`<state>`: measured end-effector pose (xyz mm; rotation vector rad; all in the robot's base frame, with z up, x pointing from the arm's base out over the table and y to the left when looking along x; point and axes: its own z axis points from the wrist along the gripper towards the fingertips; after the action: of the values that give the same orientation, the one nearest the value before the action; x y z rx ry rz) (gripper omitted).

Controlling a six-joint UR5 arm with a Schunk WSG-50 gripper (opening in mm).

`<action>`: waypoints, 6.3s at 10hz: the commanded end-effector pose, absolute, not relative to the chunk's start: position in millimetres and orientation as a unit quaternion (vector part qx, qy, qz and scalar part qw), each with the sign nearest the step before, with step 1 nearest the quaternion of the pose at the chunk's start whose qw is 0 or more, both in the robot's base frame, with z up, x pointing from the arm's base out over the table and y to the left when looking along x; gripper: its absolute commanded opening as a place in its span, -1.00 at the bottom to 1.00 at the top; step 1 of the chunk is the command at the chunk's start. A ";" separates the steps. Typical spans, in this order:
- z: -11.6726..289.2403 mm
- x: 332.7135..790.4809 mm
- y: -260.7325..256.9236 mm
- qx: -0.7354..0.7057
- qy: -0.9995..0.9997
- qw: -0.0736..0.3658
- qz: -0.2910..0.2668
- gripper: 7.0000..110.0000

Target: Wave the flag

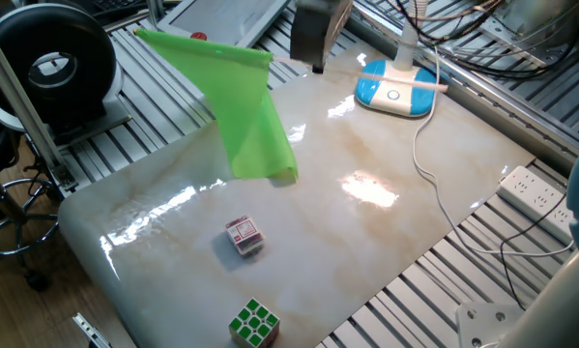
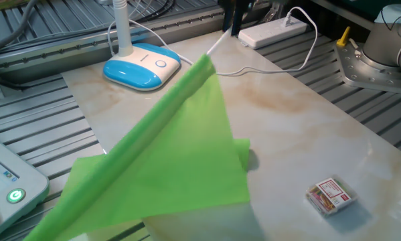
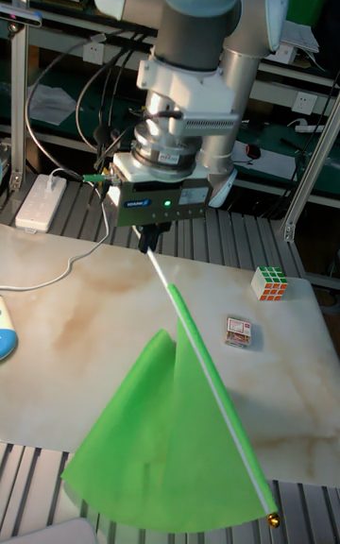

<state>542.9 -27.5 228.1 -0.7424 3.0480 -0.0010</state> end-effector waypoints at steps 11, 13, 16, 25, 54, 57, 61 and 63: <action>256.4 558.6 -14.7 -0.227 0.973 0.033 0.006 -1.00; 257.7 573.5 -18.5 -0.221 0.973 0.060 -0.008 -1.00; 258.0 576.6 -18.9 -0.215 0.974 0.066 -0.010 -1.00; 303.5 557.3 -32.5 -0.228 0.973 0.040 -0.024 -1.00; 404.8 537.9 80.2 -0.078 0.973 0.016 0.216 -1.00; 401.2 538.1 65.5 -0.090 0.981 0.010 0.171 -1.00; 389.6 543.5 8.4 -0.150 0.987 0.013 0.052 -1.00; 390.7 559.4 -35.2 -0.187 0.981 0.031 -0.037 -1.00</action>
<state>546.1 5.9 387.1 -0.4642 3.0689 0.1518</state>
